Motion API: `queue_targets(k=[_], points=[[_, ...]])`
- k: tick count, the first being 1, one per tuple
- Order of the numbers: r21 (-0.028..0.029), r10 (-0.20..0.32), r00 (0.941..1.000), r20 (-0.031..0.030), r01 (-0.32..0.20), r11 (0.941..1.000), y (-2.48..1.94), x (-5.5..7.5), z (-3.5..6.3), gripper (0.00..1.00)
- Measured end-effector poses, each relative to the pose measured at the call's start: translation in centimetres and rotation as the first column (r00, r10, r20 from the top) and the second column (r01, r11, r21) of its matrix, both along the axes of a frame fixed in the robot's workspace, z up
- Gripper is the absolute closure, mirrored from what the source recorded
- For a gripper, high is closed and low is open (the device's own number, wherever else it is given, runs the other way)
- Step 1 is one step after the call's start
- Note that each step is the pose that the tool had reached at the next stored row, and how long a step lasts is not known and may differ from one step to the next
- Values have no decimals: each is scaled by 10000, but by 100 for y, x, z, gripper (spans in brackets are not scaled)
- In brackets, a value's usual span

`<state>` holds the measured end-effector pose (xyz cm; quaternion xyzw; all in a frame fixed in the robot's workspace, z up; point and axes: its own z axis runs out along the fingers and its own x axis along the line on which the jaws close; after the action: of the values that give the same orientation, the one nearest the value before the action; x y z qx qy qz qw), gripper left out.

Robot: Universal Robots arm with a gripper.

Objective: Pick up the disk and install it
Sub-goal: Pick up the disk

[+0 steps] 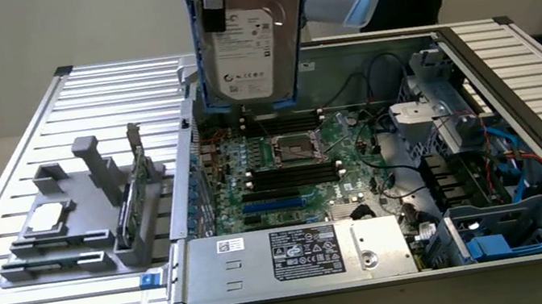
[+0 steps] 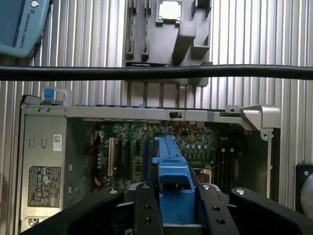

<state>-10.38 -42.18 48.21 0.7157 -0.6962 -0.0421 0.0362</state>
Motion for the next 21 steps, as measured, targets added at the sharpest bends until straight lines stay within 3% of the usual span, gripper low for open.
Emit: queue_targets(k=[4,14,21], points=[[1,21,10000,71,-21,10000,-38,103,0,67],[1,60,9999,131,-60,10000,-133,407,0,67],[1,60,9999,132,-60,10000,-277,644,0,67]])
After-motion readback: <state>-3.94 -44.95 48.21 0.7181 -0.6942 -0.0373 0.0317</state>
